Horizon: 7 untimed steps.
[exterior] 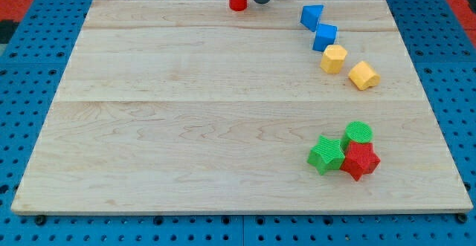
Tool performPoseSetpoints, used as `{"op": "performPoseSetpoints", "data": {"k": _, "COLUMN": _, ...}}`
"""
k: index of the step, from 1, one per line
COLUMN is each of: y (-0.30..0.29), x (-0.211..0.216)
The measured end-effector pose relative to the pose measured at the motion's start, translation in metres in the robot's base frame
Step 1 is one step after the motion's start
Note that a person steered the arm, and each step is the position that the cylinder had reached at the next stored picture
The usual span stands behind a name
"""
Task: Slide the red circle towards top center of the board
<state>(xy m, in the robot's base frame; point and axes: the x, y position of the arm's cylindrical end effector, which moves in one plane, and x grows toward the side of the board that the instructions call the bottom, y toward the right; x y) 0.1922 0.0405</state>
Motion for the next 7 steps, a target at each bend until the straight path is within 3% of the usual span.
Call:
{"op": "performPoseSetpoints", "data": {"k": 2, "y": -0.203, "x": 0.021}}
{"op": "performPoseSetpoints", "data": {"k": 4, "y": -0.284, "x": 0.000}}
{"op": "performPoseSetpoints", "data": {"k": 6, "y": -0.280, "x": -0.001}}
{"op": "performPoseSetpoints", "data": {"k": 7, "y": -0.193, "x": 0.000}}
